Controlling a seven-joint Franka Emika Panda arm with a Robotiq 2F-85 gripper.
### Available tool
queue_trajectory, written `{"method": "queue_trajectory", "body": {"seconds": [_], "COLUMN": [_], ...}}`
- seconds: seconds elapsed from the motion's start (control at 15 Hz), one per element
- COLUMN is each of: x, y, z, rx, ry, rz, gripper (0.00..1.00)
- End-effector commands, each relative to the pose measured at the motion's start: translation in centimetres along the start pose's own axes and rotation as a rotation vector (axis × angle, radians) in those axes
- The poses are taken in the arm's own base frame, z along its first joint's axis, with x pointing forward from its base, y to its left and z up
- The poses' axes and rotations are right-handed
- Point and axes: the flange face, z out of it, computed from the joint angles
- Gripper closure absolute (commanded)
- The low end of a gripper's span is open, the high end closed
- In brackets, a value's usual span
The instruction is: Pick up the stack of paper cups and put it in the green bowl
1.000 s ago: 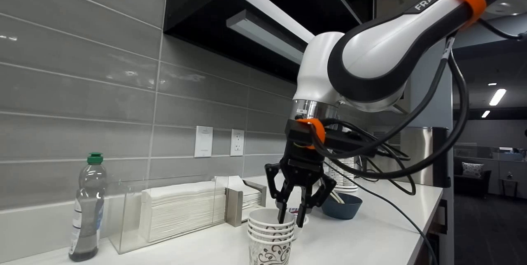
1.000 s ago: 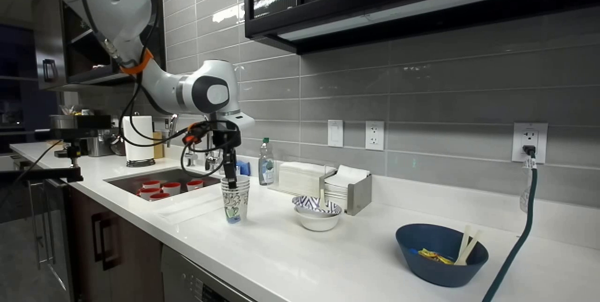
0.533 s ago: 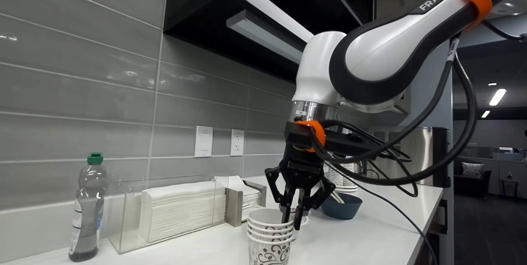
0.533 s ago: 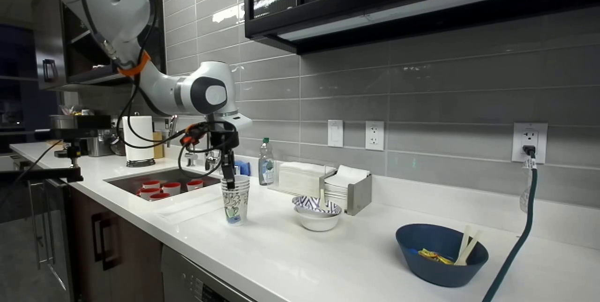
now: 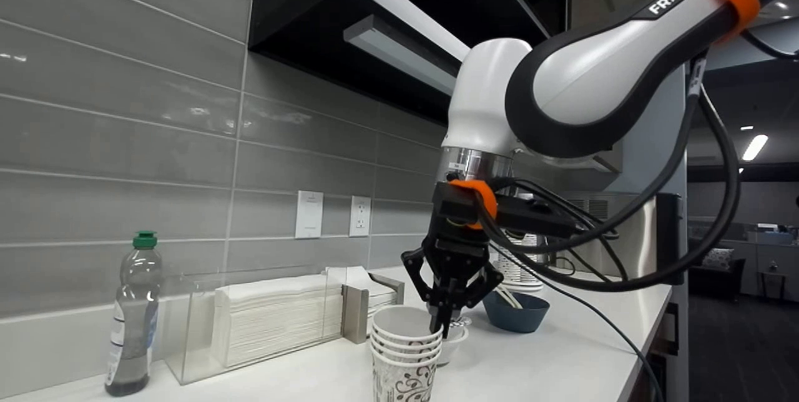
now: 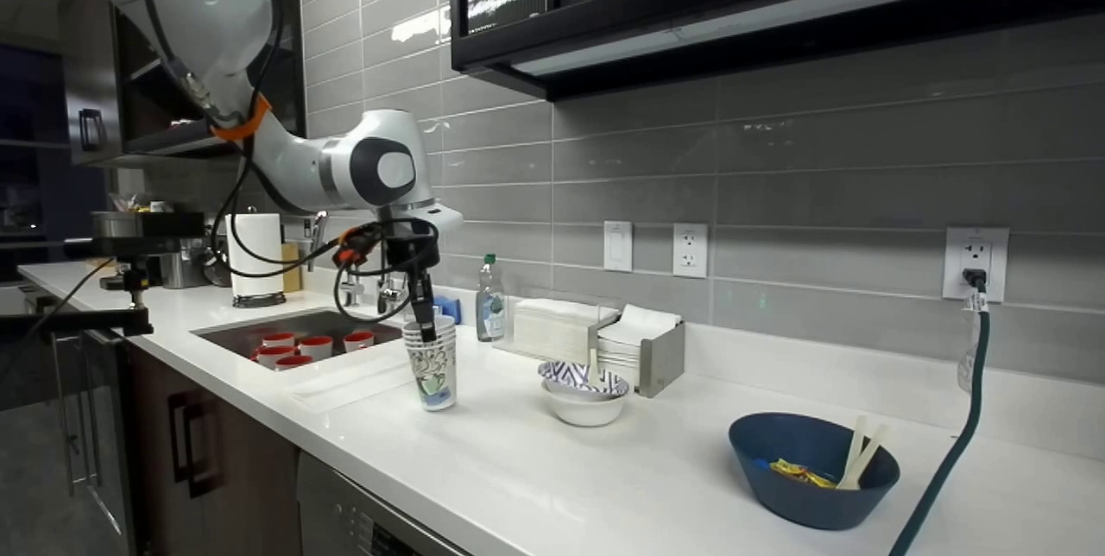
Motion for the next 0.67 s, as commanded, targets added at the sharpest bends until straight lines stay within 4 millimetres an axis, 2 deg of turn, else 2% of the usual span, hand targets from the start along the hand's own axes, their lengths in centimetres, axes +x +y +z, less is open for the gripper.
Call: {"method": "queue_trajectory", "body": {"seconds": [0.0,0.07,0.13,0.2,0.27,0.47,0.6], "x": [0.9,1.1,0.1,-0.1,0.1,0.2,1.3], "y": [0.7,0.8,-0.2,-0.2,0.5,1.2,2.3], "z": [-2.7,-3.2,-2.7,-2.8,-3.2,-3.9,-4.8], "rx": [0.004,0.003,0.075,0.083,0.039,0.048,0.044], "ry": [0.192,0.241,0.056,0.036,0.043,-0.02,-0.015], "rz": [0.006,0.008,-0.06,-0.065,-0.051,-0.037,0.019], "gripper": [0.99,0.99,0.99,0.99,0.99,0.99,0.99]}}
